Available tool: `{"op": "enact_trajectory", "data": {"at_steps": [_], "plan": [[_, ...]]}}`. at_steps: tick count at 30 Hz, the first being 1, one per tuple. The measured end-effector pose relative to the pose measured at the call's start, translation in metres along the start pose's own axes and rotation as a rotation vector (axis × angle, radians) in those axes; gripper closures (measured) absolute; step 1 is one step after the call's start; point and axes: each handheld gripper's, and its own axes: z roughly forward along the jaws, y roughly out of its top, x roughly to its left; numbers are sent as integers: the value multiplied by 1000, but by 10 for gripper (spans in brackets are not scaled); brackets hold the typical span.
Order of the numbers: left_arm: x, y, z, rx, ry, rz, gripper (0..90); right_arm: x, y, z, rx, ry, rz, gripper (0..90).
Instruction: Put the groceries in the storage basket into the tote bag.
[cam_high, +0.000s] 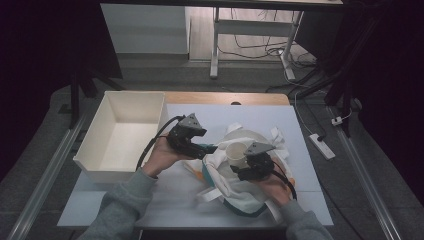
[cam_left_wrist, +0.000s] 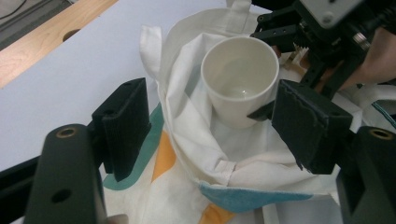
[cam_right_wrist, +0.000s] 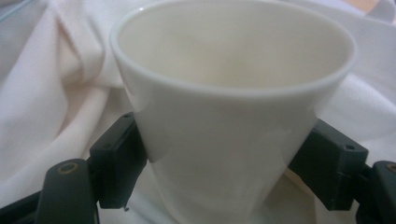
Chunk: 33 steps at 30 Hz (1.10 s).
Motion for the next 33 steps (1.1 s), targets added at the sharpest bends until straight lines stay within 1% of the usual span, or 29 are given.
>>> {"op": "enact_trajectory", "data": {"at_steps": [2, 4, 6, 8, 9, 12, 15, 16, 18, 19, 21, 26, 29, 31, 33], "plan": [[1, 0, -1, -2, 0, 1, 279, -4, -1, -3, 27, -17, -1, 232], [1, 0, -2, -2, 1, 1, 279, -7, -6, -6, 33, -37, 0, 231], [0, 0, -2, -2, 1, 1, 279, -10, -11, -9, 36, -32, 20, 228], [0, 0, -1, -3, 1, 0, 279, -11, -14, -9, 50, -48, 10, 226], [-1, 0, -1, -2, 0, 2, 279, -11, -14, -8, 49, -48, 17, 226], [0, 0, 0, 10, -1, 10, 278, -10, -13, -7, 49, -44, 10, 217], [0, -1, 1, 12, -2, 4, 276, -11, -12, -11, 49, -15, 18, 145], [1, -1, 1, 15, -2, 4, 275, -11, -12, -14, 35, -8, 19, 115], [1, -2, 1, 20, -2, 4, 273, -11, -12, -25, 10, -15, 17, 85], [1, -3, 1, 19, -1, 1, 273, -12, -13, -31, -2, -19, 28, 78], [1, -4, 1, 23, 1, -2, 272, -16, -16, -43, -20, -11, 62, 71], [0, -8, 2, 32, 4, -12, 268, -22, -21, -70, -73, -42, 102, 79], [-1, -11, 3, 34, 7, -21, 268, -26, -23, -79, -94, -39, 117, 97], [-1, -13, 3, 36, 10, -26, 268, -28, -24, -84, -103, -40, 116, 115], [-3, -15, 3, 28, 14, -30, 268, -30, -27, -87, -116, -41, 122, 128]]}}
